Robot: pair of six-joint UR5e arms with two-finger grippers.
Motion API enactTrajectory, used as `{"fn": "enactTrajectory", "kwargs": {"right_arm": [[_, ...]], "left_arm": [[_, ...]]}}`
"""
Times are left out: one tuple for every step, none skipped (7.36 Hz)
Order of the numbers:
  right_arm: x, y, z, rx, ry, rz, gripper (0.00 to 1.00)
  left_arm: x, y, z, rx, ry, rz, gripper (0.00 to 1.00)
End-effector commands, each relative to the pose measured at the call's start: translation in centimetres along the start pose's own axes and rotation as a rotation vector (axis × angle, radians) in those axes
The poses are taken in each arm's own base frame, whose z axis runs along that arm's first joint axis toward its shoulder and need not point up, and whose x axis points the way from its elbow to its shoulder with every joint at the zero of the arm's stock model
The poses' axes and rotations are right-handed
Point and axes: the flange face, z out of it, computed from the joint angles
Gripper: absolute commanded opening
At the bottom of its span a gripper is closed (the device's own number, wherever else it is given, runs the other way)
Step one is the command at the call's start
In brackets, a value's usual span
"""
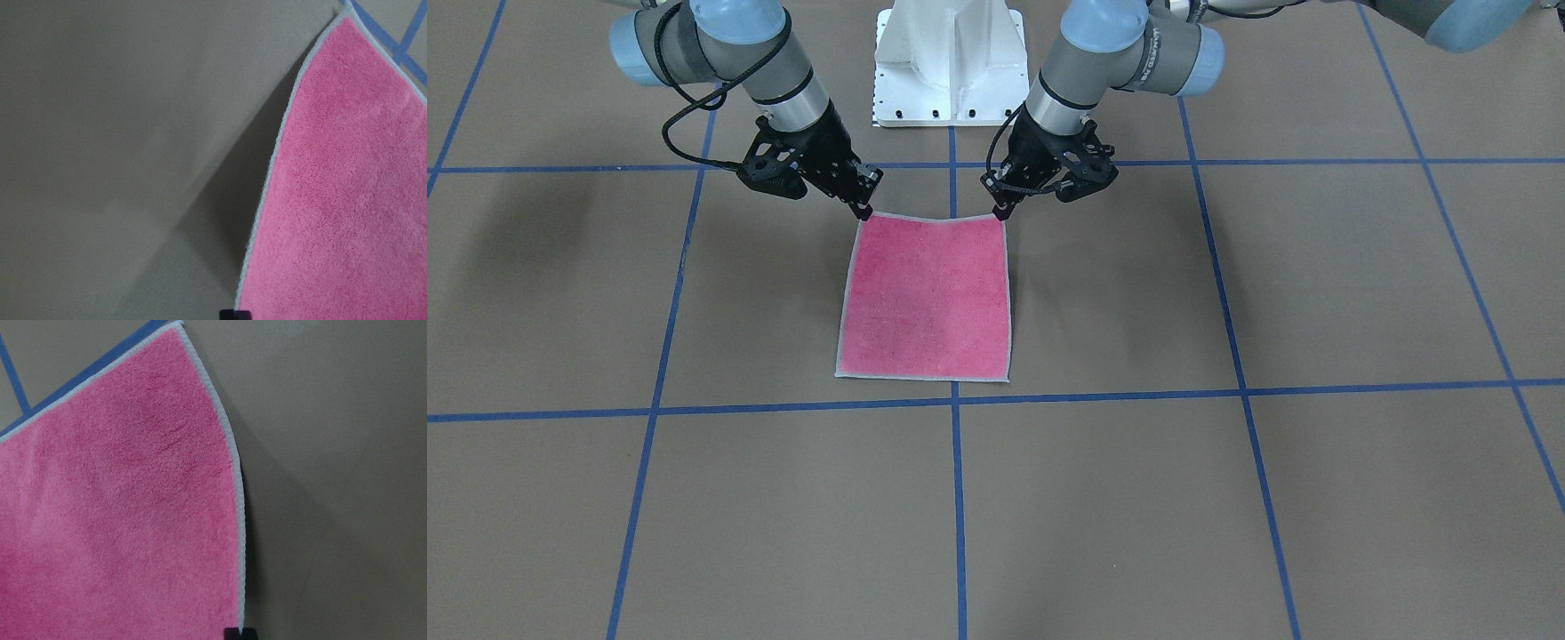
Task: Fold towel twice with both arms
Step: 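Lift both near corners and fold them over toward the far edge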
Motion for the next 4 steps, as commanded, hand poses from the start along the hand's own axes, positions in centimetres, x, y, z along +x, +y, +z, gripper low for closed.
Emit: {"fn": "enactTrajectory", "kwargs": {"right_arm": [[0.3,0.4,-0.3,-0.036,0.005,-0.001,0.0],[0.4,0.4,-0.3,-0.04,0.008,-0.001,0.0],[0.5,0.6,-0.3,-0.051,0.011,-0.002,0.0],[0.5,0.8,-0.3,-0.062,0.011,-0.003,0.0]], "left_arm": [[-0.7,1.3,-0.2,-0.02,-0.001,-0.025,0.0],[-0.9,1.9,0.0,-0.028,-0.006,-0.033,0.0],[-1.0,2.2,0.1,-0.032,-0.008,-0.03,0.0],[-0.8,2.4,-0.3,-0.035,0.0,-0.033,0.0]]}}
